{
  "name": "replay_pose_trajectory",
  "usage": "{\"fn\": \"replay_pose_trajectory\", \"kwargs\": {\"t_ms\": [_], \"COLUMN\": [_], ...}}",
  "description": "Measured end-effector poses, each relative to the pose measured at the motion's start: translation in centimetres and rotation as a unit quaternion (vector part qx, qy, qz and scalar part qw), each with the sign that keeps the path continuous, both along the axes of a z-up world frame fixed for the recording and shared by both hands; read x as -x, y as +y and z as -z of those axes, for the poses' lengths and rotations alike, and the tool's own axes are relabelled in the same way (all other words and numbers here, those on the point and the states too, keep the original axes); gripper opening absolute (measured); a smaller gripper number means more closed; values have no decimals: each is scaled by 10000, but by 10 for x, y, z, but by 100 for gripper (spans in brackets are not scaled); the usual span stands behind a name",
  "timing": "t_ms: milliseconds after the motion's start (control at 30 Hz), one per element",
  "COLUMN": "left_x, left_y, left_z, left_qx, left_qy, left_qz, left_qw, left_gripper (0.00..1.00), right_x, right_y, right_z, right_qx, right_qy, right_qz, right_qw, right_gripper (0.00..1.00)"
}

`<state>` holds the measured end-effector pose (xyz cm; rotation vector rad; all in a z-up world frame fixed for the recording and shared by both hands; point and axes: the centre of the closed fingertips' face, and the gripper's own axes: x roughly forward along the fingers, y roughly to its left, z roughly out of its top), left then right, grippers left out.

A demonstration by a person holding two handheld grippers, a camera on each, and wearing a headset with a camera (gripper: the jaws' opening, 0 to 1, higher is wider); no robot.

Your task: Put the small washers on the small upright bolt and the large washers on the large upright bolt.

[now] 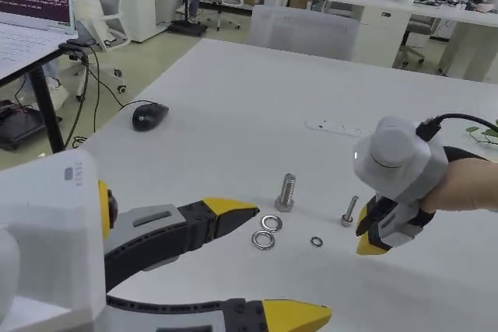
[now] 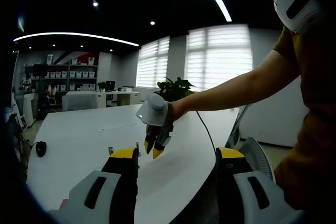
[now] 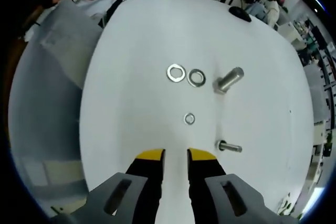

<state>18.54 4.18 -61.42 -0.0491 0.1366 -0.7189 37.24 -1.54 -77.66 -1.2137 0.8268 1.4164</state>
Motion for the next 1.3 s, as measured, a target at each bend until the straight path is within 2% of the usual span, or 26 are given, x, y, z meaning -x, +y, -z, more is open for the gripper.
{"fn": "replay_pose_trajectory", "kwargs": {"t_ms": [300,633,1000,1133,1300], "left_x": [-2,-5,-12,-15,-18], "left_y": [3,4,9,15,22], "left_z": [-1,1,9,13,15], "left_qx": [57,72,57,41,38], "left_qy": [-15,13,111,152,190], "left_qz": [-140,-159,-203,-281,-341], "left_qw": [9999,9998,9997,9995,9992], "left_gripper": [59,59,59,60,59], "right_x": [-8,-17,-19,-19,-17], "right_y": [27,36,38,39,38], "right_z": [24,44,49,49,49], "right_qx": [-41,93,92,82,90], "right_qy": [99,174,300,297,424], "right_qz": [-14,-81,-54,-75,-28], "right_qw": [9999,9998,9995,9995,9991], "right_gripper": [19,20,21,21,20]}}
